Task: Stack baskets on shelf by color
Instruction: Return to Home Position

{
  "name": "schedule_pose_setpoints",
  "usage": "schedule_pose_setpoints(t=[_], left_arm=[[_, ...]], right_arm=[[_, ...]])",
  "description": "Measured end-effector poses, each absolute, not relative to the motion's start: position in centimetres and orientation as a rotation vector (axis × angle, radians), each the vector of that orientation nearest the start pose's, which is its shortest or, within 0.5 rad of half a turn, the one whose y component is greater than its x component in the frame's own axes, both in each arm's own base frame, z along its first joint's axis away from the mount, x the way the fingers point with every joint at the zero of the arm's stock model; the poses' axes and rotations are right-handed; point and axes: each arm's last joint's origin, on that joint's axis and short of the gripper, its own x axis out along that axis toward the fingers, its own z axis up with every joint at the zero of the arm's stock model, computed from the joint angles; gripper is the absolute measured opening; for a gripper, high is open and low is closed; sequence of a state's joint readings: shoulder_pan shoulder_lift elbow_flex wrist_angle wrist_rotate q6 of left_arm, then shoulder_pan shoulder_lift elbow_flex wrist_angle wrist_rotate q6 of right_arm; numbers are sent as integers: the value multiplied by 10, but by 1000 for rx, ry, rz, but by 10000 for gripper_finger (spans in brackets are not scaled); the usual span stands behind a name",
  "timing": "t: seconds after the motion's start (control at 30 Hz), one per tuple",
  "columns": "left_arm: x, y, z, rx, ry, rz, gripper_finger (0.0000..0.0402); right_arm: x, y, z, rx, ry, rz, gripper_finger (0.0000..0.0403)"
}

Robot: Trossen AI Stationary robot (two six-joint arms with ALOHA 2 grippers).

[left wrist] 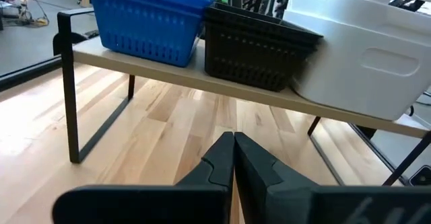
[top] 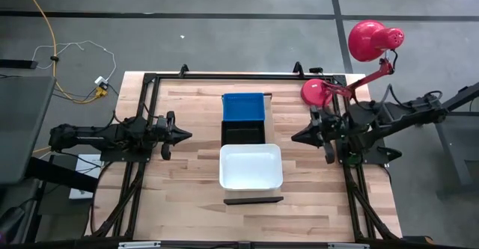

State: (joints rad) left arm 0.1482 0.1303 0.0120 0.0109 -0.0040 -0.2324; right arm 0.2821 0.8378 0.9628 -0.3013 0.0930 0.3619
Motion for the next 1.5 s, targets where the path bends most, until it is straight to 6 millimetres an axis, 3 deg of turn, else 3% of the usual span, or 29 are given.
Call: schedule_pose_setpoints(t=[0.23,0.5,0.77,1.1,1.5], left_arm=[[104,16,158,-240,89,164,0],[102,15,161,-237,56,160,0],[96,15,169,-230,-43,150,1],[96,15,169,-231,-39,154,1],[96,15,169,-231,-39,154,1]], right_arm=[[146,37,312,349,76,159,0],[122,26,267,364,-31,39,0],[118,22,244,368,-77,20,0],[121,0,190,482,-162,-37,0],[117,-16,176,440,-83,-58,0]])
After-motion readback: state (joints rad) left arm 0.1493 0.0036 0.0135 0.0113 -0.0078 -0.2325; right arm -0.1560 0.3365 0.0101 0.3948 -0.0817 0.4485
